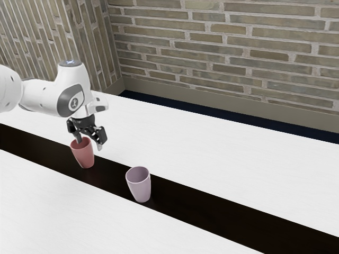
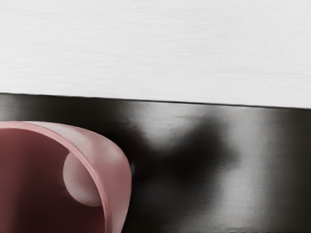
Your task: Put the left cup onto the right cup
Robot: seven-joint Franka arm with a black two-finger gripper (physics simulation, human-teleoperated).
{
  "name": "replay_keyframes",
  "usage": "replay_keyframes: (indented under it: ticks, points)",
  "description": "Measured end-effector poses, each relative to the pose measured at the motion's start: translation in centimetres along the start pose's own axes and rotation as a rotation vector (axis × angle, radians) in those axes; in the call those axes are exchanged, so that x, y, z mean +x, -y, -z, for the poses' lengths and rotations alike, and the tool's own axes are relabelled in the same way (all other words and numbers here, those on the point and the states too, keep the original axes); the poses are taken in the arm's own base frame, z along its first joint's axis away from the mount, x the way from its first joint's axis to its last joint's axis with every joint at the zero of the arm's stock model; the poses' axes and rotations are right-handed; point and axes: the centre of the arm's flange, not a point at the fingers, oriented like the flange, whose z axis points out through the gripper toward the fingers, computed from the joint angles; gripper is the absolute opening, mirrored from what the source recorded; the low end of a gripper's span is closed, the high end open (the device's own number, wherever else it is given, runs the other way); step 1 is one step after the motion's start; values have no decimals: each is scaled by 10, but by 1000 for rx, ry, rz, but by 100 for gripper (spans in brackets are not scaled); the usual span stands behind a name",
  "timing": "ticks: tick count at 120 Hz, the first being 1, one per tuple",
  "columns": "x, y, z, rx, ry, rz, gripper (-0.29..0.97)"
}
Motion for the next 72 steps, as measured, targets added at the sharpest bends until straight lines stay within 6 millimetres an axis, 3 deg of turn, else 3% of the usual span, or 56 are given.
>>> replay_keyframes:
  ticks: [72]
  points:
    - [6,8,-28,2,-21,-5,66]
